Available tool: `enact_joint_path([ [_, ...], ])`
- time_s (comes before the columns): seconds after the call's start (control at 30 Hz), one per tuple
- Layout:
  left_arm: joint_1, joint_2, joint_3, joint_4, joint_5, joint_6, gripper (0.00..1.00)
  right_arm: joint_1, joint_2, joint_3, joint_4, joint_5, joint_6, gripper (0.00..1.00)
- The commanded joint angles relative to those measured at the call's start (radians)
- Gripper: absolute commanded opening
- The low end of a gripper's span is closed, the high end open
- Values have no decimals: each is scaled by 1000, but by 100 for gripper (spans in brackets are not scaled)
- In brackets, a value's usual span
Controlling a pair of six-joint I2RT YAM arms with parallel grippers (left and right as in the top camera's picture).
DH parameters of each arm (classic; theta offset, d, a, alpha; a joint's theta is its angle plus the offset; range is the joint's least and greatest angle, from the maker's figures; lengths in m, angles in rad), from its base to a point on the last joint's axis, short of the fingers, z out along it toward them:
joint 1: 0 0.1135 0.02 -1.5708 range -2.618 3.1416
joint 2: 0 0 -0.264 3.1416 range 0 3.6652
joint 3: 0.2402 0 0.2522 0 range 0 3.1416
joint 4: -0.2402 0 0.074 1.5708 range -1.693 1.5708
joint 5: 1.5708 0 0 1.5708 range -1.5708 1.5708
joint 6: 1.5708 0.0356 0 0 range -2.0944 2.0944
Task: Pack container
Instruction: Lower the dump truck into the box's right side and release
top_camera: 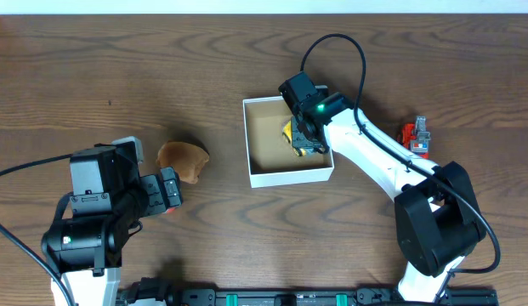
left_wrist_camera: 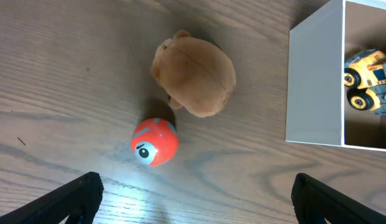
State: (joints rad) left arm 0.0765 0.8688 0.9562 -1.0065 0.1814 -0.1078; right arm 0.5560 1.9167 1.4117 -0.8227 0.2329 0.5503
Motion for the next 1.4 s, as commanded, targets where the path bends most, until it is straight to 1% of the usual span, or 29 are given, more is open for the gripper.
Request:
enact_joint_path([
  [0.0, -4, 1, 17, -2, 9, 9, 98, 1, 21, -15, -6, 51, 33, 1],
  [0.23, -4, 1, 17, -2, 9, 10, 98, 3, 21, -15, -1, 46, 12, 2],
  [0.4, -4, 1, 17, -2, 9, 10, 98, 17, 19, -10, 16, 22, -71, 1],
  [0.6, -4, 1, 17, -2, 9, 10, 98, 40, -9, 41, 19, 22, -161, 2],
  [0.7, -4, 1, 17, -2, 9, 9, 98, 56, -24, 65, 20, 12, -227, 2],
  [0.77, -4, 1, 17, -2, 9, 10, 98, 70, -29, 69, 24, -32, -301, 2],
  [0.93, -4, 1, 17, -2, 9, 9, 98, 103, -30, 67, 19, -108, -429, 2],
  [1.37, -4, 1, 17, -2, 9, 9, 98, 121, -22, 66, 27, -152, -515, 2],
])
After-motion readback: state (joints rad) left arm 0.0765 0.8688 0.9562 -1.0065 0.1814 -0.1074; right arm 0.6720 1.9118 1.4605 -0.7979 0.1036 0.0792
